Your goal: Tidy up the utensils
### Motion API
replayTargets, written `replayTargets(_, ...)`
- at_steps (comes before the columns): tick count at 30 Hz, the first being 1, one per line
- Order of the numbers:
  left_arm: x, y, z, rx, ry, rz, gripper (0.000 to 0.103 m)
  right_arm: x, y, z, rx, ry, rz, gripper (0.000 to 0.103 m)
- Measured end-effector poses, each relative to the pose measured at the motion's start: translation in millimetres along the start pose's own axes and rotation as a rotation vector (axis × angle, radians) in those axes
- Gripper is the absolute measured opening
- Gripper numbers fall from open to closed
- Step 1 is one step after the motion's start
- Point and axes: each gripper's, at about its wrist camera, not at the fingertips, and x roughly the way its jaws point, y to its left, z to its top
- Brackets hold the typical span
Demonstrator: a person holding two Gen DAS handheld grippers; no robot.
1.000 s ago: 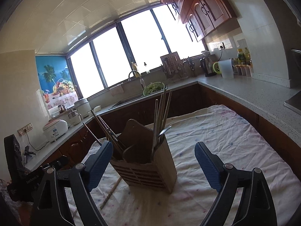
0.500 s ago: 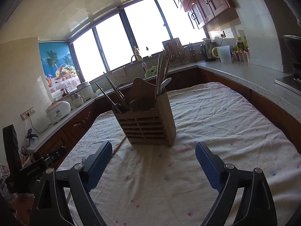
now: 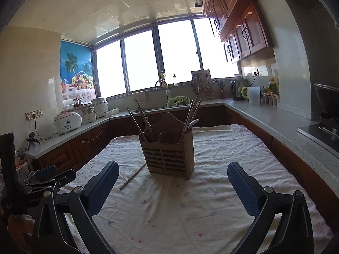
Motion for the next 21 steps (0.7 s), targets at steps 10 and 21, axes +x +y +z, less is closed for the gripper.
replayTargets(10,0,-14,-35,0.047,-0.018,0.046,0.103,10,2,-50,-0.046,0.034,-0.047,0.103)
replayTargets(21,0,-16,-45,0.079,-0.003,0.092,0.103,7,-1,-60,-0.035,0.049,-0.044,0.103)
